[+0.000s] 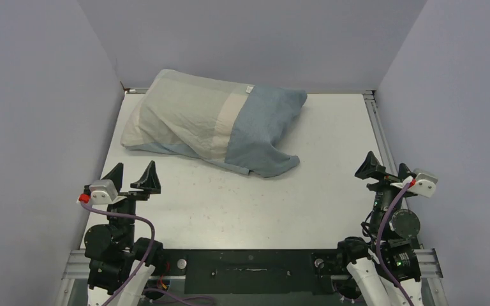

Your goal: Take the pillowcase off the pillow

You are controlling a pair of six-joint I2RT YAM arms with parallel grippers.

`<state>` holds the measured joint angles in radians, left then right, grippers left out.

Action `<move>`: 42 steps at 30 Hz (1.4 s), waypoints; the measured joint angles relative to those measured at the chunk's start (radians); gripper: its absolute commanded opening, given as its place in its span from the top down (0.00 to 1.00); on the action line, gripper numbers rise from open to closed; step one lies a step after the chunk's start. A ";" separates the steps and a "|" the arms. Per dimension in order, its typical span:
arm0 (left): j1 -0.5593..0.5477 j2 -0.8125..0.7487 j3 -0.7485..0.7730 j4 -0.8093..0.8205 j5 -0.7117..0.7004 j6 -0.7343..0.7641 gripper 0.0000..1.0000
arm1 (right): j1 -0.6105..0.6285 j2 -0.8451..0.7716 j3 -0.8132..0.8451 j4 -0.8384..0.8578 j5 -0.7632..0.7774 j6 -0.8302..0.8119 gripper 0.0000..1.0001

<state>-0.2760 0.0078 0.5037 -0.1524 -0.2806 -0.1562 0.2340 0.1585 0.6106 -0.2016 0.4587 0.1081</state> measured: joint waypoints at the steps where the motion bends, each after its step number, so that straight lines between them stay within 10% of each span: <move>1: 0.000 0.000 0.000 0.000 0.000 0.000 0.04 | 0.000 0.000 0.000 0.000 0.000 0.000 0.10; 11: -0.024 0.000 0.000 0.000 -0.003 0.000 0.04 | 0.000 0.164 0.094 -0.063 -0.031 0.036 0.10; 25: -0.056 0.000 0.000 -0.002 -0.032 -0.009 0.04 | 0.099 0.947 0.373 -0.121 -0.483 0.094 0.10; 42: -0.059 0.000 0.000 -0.006 -0.051 -0.010 0.04 | 0.515 1.625 0.837 -0.138 -0.209 -0.069 0.07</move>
<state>-0.3351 0.0078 0.5041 -0.1585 -0.3313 -0.1658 0.7490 1.7840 1.4475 -0.3393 0.2493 0.0395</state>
